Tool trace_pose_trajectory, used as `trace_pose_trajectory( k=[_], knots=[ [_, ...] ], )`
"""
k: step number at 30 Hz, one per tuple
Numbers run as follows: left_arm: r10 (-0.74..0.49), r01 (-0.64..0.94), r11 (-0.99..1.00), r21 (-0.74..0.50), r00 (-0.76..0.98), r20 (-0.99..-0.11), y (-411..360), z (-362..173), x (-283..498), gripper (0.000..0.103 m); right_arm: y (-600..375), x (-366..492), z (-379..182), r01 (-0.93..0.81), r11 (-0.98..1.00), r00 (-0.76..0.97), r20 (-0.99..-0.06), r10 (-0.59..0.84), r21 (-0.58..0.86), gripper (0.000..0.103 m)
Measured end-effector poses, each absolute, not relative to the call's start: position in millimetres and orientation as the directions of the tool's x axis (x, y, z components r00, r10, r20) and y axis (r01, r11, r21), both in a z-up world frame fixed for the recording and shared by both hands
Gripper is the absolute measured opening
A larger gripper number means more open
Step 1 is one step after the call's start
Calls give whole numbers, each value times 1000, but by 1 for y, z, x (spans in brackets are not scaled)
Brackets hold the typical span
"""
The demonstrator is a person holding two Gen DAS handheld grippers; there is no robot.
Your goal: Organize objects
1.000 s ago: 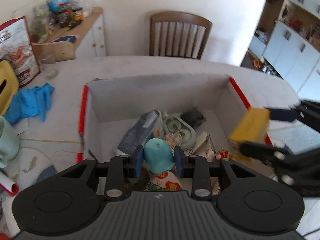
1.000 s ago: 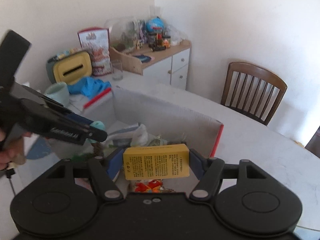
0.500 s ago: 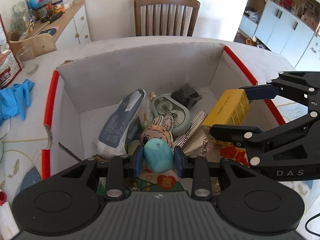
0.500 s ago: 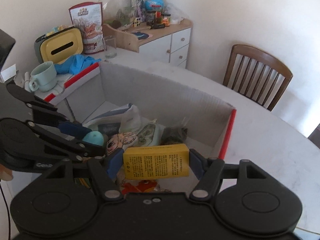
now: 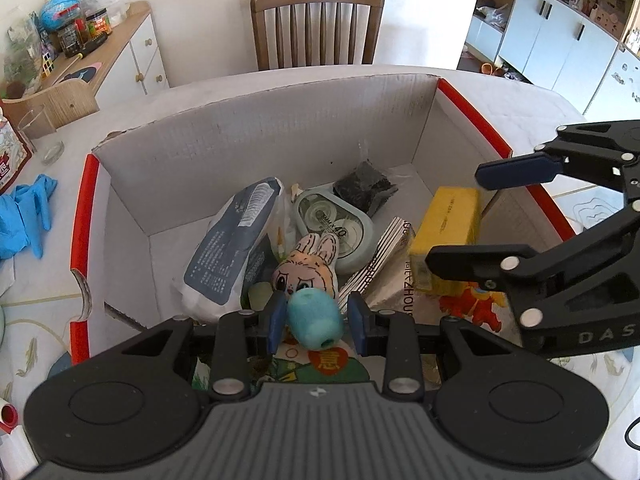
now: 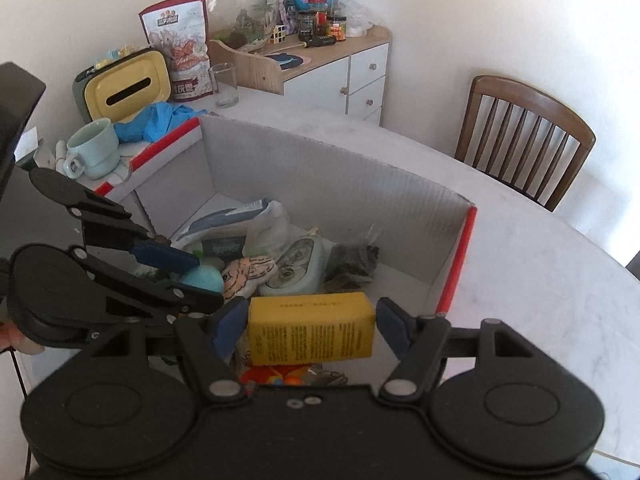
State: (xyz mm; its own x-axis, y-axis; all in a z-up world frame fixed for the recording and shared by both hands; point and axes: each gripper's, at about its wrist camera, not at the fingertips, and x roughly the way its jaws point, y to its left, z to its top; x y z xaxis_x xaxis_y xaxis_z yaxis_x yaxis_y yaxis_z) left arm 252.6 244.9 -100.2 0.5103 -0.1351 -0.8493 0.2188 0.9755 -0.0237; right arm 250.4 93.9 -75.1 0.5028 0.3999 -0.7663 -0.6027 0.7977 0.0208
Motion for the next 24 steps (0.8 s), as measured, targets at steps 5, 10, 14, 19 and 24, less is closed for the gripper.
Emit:
trace_pose_trajectory(
  k=[5, 10, 14, 19, 24],
  knots=[
    [-145, 207, 977, -40, 520, -842, 245, -99, 250, 56, 87, 247, -70, -594, 804, 512, -755, 409, 33, 74],
    [-145, 192, 980, -48, 529, -836, 245, -95, 247, 57, 82, 240, -62, -592, 805, 523, -737, 428, 47, 75],
    [-140, 183, 982, -44, 557, -819, 245, -85, 239, 62, 78, 233, -54, -591, 805, 536, -716, 447, 60, 77],
    [-139, 170, 984, -46, 587, -797, 246, -71, 229, 64, 72, 222, -42, -589, 804, 551, -687, 474, 82, 79],
    [-134, 150, 987, -50, 625, -769, 247, -54, 216, 67, 64, 210, -29, -589, 801, 568, -650, 504, 105, 82]
  ],
)
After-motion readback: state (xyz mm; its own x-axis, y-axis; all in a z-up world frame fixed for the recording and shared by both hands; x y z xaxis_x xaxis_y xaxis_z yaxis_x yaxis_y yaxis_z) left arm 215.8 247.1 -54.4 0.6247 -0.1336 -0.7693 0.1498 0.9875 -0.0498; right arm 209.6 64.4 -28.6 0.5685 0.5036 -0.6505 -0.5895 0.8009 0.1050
